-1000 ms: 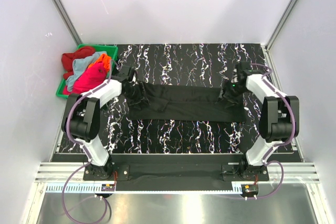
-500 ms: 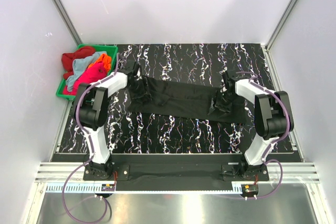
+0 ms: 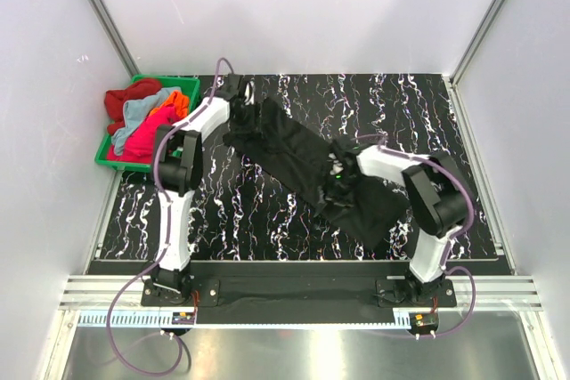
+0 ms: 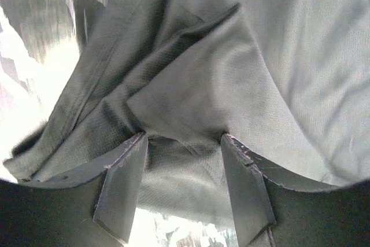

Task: Fold and stack the t-shirts
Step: Fold the tshirt

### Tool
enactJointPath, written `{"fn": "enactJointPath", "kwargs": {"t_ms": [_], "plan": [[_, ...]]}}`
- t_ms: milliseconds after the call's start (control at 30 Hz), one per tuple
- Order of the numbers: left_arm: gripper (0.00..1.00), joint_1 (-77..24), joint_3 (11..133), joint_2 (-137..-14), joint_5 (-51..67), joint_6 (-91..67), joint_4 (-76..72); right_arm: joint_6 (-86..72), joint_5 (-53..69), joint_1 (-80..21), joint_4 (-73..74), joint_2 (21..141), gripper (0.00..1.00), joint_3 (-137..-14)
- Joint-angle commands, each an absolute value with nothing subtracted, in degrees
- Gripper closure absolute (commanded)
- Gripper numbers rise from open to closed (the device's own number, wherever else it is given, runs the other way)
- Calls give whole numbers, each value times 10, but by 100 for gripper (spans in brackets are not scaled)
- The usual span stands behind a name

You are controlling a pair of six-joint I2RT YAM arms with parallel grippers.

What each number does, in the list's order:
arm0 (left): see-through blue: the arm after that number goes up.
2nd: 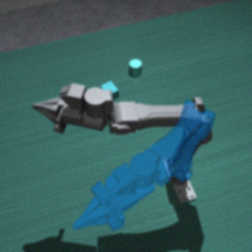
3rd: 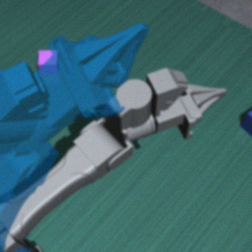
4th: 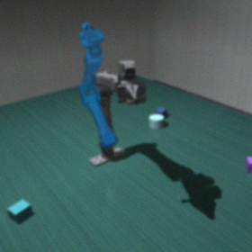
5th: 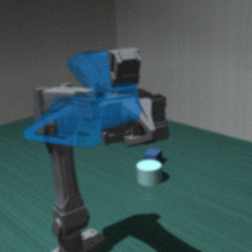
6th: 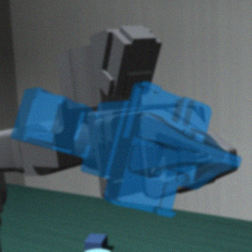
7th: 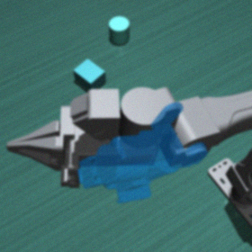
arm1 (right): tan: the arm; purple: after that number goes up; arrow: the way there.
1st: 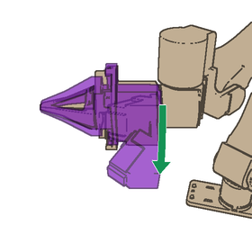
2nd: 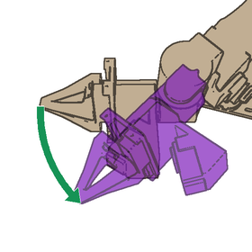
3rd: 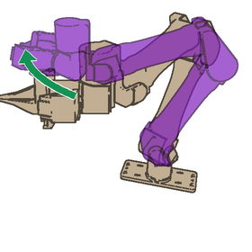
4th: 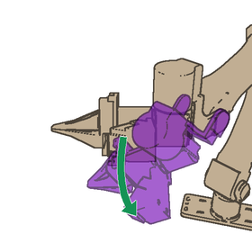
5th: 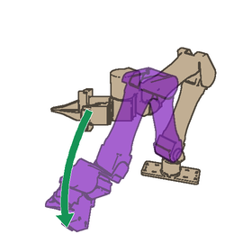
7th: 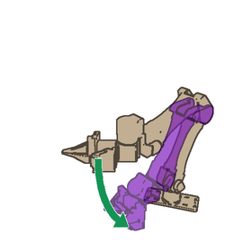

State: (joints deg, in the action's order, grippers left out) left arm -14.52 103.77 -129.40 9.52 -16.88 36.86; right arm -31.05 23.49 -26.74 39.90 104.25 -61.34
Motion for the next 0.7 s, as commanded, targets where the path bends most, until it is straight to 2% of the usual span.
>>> {"fn": "enactJointPath", "kwargs": {"t_ms": [0, 133, 267, 400, 467, 533, 667], "plan": [[39, -141, 1141, -1350, 82, -90, 365, -355, 278, -348, 361, 1082, 40, -647], [35, -142, 1258, -1386, 56, -43, 392, -358, 349, -392, 365, 1092, 41, -716], [30, -147, 1274, -1330, -16, -48, 400, -310, 304, -380, 414, 1049, 39, -773], [27, -156, 1178, -1226, -28, -190, 394, -240, 186, -350, 505, 1005, 32, -785], [27, -166, 1089, -1199, -33, -251, 382, -212, 157, -322, 516, 991, 31, -760], [28, -184, 996, -1166, -45, -346, 348, -207, 143, -274, 527, 971, 31, -733], [30, -222, 939, -1157, -54, -441, 282, -214, 161, -215, 526, 933, 31, -701]]}}
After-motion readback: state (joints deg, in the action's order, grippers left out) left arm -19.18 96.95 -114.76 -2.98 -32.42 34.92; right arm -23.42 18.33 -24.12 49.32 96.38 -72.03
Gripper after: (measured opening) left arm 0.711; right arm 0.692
